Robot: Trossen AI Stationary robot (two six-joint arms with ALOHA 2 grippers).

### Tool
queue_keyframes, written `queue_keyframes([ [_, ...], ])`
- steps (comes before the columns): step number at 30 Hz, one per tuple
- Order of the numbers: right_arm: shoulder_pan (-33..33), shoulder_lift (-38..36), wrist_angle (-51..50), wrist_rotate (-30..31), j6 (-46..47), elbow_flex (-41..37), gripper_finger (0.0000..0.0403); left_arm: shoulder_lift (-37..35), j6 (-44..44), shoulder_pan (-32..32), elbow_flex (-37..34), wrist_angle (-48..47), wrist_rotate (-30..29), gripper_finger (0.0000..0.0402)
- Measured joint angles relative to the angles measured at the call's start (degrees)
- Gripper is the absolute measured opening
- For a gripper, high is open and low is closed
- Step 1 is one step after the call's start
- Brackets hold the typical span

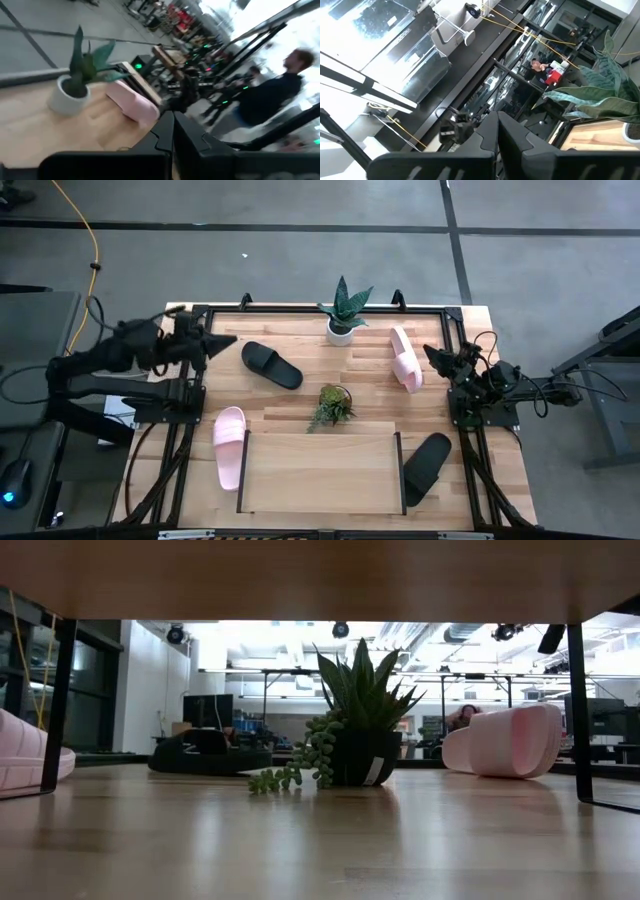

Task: Pick and place slides into the shelf
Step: Put the top black slide on the shelf

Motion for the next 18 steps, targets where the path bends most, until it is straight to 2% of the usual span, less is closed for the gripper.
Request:
queue_keyframes([
  [5, -0.01, 0.00, 0.19, -1.00, 0.18, 0.00, 0.0000, 9.59, 9.36, 0.02, 9.20, -2.60, -0.90, 0.0001],
  [8, -0.01, 0.00, 0.20, -1.78, 0.19, 0.00, 0.0000, 13.94, 13.87, 0.46, 10.76, -4.33, -0.86, 0.0001],
  [10, 0.00, 0.00, 0.20, -1.94, 0.24, 0.00, 0.0000, 16.16, 13.96, 2.98, 10.62, -7.52, -0.24, 0.0001],
  [13, -0.01, 0.00, 0.19, -2.20, 1.33, 0.00, 0.0000, 18.21, 12.44, 8.67, 9.50, -11.42, 5.10, 0.0001],
  [18, -0.02, 0.00, 0.07, -2.62, 1.52, 0.00, 0.0000, 20.09, 13.61, 19.66, 6.98, -12.30, 15.98, 0.0001],
])
